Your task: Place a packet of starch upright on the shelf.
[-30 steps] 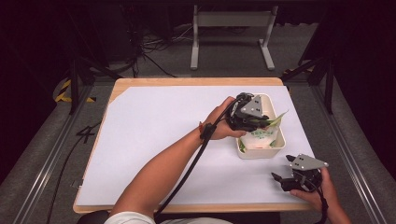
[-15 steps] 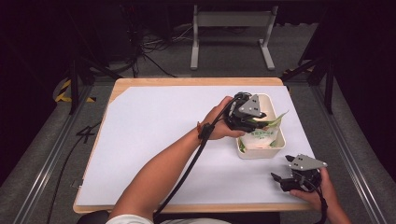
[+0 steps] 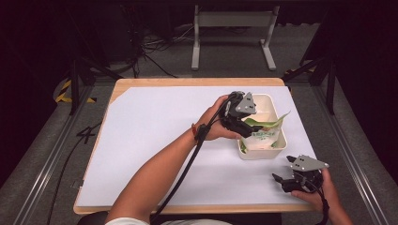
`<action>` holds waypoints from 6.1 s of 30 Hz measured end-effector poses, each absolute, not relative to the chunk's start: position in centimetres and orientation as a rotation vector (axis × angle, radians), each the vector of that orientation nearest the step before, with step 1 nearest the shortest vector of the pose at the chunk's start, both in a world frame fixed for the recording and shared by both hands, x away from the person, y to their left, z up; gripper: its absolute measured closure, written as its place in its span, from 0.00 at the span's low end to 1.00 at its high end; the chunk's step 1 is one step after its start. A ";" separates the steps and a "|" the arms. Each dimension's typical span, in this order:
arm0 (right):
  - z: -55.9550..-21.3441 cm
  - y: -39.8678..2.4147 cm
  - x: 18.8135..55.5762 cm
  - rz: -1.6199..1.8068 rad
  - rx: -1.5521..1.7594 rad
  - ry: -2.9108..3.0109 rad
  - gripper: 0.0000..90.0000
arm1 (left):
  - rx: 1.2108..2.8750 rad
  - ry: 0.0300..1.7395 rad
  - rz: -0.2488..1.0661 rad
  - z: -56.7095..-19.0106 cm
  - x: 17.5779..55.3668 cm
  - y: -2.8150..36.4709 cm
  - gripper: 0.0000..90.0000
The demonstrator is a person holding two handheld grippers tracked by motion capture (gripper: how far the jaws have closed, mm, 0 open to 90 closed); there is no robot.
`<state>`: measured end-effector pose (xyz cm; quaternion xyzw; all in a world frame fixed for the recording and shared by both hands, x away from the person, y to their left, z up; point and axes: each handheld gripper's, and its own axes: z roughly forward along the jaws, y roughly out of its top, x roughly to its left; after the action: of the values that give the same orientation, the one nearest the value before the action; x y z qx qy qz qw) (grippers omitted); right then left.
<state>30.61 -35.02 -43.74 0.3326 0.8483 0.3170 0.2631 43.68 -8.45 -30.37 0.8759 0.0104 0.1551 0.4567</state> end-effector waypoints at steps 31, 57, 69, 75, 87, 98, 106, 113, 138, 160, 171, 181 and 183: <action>-43.6 -34.9 30.5 0.864 0.899 2.281 0.18 | 2.203 0.116 0.524 -32.1 42.5 -1.4 0.07; -43.7 -34.7 30.6 0.855 0.898 2.292 0.18 | 2.258 0.353 0.633 -36.7 39.8 9.6 0.07; -43.7 -34.7 30.6 0.851 0.895 2.296 0.18 | 2.310 0.424 0.692 -38.8 39.1 13.2 0.07; -43.7 -34.6 30.6 0.850 0.893 2.297 0.18 | 2.322 0.468 0.693 -39.6 38.7 15.0 0.07; -43.6 -34.6 30.5 0.856 0.895 2.300 0.18 | 2.329 0.568 0.671 -41.5 37.5 18.2 0.07; -43.5 -34.7 30.5 0.868 0.908 2.282 0.18 | 2.306 0.651 0.647 -42.9 35.2 21.5 0.07; -43.4 -34.7 30.5 0.863 0.909 2.273 0.17 | 2.249 0.714 0.619 -43.7 34.3 23.0 0.08; -43.3 -34.9 30.5 0.876 0.918 2.256 0.17 | 2.126 0.793 0.581 -44.4 32.9 25.1 0.09; -43.1 -35.2 31.0 0.916 0.939 2.223 0.17 | 2.024 0.855 0.545 -45.4 32.2 26.9 0.10; -43.2 -35.0 31.1 0.911 0.939 2.235 0.17 | 2.049 0.831 0.543 -45.4 32.4 26.7 0.09; -43.3 -35.1 31.1 0.913 0.941 2.236 0.17 | 2.052 0.826 0.545 -45.4 32.6 26.4 0.09; -43.3 -35.3 31.0 0.914 0.946 2.236 0.17 | 2.070 0.817 0.539 -45.3 32.8 26.0 0.08; -43.3 -35.3 31.0 0.914 0.942 2.237 0.17 | 2.072 0.817 0.543 -45.3 32.8 26.0 0.08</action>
<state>31.00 -35.27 -43.28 0.3496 0.8303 0.3394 0.2707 32.78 26.00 -45.32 0.8236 0.3248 0.2158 0.4118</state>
